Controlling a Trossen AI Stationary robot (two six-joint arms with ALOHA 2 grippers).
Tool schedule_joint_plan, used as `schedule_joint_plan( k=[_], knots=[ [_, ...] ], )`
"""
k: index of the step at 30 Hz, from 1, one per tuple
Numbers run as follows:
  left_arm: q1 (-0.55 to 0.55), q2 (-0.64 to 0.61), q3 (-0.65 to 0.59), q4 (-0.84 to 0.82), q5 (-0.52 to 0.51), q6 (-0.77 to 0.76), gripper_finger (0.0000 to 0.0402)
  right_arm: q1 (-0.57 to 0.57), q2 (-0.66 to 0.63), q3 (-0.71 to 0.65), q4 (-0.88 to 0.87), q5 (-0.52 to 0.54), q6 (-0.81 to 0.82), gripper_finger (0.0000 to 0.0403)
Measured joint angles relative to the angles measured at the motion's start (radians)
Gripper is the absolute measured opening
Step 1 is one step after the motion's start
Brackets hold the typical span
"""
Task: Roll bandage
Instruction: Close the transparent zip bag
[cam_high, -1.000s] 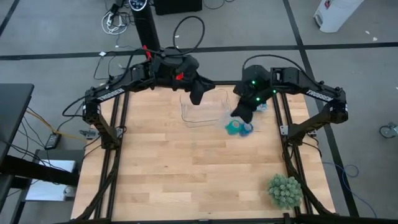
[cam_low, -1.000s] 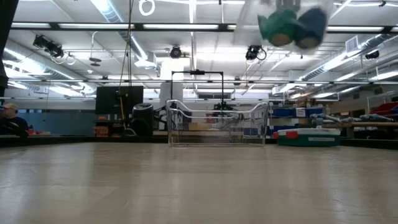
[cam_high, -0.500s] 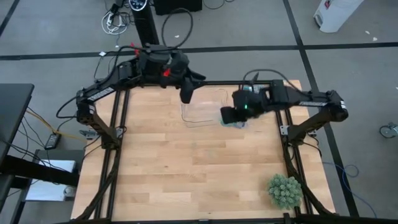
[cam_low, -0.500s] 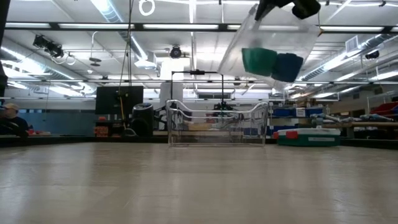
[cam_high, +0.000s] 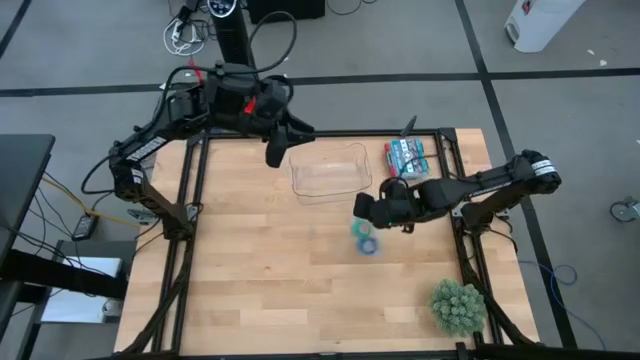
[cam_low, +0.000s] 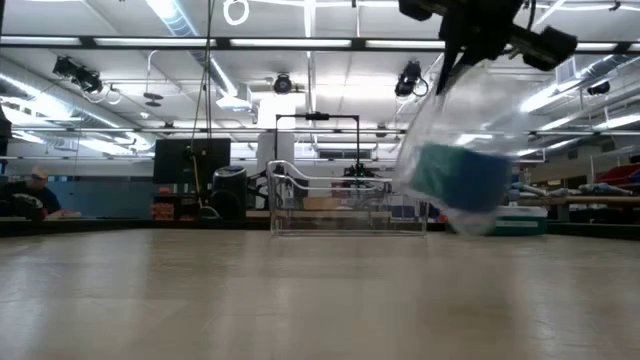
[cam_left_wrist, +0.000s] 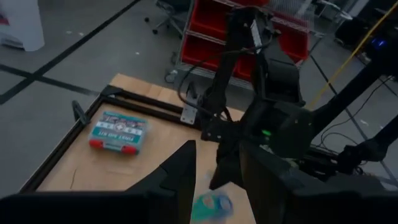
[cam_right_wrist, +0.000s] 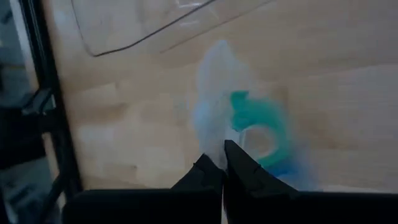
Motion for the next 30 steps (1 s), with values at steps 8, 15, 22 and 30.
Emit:
schedule_joint_plan(
  k=[8, 15, 22, 30],
  knots=[
    [0.039, 0.0, 0.0, -0.032, 0.0, -0.011, 0.0131, -0.014, 0.018, -0.091, 0.272, 0.021, -0.137, 0.0039],
    [0.081, 0.0, 0.0, -0.005, -0.002, -0.061, 0.0131, -0.054, 0.066, -0.091, 0.345, -0.09, -0.285, 0.0159],
    [0.097, 0.0, 0.0, -0.077, -0.003, -0.052, 0.0131, -0.084, 0.067, -0.07, 0.574, -0.251, -0.663, 0.0258],
    [0.091, 0.001, 0.0, -0.065, 0.071, -0.057, 0.0131, -0.207, 0.096, -0.065, 0.547, -0.498, -1.019, 0.0255]
  ],
)
